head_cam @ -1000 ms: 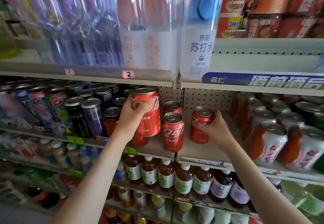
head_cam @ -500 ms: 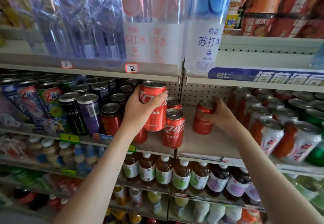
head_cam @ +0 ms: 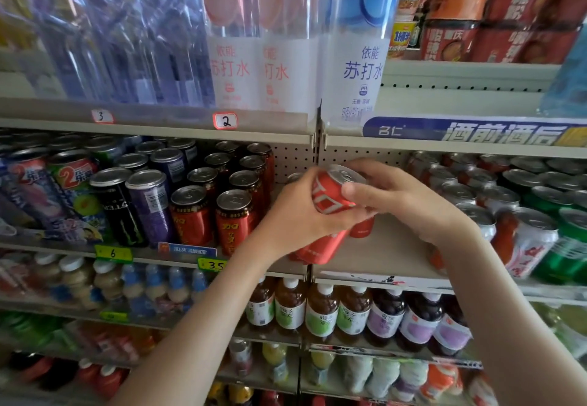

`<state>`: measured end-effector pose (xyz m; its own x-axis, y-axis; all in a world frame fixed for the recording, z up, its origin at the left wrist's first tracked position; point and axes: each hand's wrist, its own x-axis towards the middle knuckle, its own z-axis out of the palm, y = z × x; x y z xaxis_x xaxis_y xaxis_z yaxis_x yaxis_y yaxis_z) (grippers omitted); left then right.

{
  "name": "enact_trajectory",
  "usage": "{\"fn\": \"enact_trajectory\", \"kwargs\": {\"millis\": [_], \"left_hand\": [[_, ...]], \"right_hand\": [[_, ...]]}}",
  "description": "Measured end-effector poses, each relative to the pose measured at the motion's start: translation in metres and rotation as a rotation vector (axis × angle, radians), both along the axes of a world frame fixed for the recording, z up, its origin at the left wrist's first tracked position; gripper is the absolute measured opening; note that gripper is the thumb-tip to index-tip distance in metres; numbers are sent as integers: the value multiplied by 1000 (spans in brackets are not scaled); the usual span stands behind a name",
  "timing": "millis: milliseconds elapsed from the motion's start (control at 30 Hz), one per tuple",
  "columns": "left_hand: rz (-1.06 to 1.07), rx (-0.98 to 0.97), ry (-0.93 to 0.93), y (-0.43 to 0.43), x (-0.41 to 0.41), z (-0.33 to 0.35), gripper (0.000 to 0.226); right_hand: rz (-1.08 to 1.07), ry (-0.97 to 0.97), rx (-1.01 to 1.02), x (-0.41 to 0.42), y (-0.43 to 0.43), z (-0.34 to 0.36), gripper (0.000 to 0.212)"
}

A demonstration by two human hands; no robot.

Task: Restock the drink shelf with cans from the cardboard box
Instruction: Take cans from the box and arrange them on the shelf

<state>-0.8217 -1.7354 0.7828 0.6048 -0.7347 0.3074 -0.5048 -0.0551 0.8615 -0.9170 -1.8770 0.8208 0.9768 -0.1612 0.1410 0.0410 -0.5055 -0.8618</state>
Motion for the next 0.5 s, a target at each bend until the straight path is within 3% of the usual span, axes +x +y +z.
{"fn": "enact_trajectory", "kwargs": {"millis": [100,300,400,500], "left_hand": [[-3,33,11,-18,-6,-7,62],[-73,144,61,-43,-17,-11,69],[-21,268,-235,-42,-18,-6,80],[43,243,-415,-30,-12,-3,70]], "right_hand": [[-98,40,-144,-7,-7,-2,39],[-267,57,-124,-15,-27,-18,31],[-338,56,-220,-19,-36,-24,30],[-414,80,-352,-16,-46,-34,39]]}}
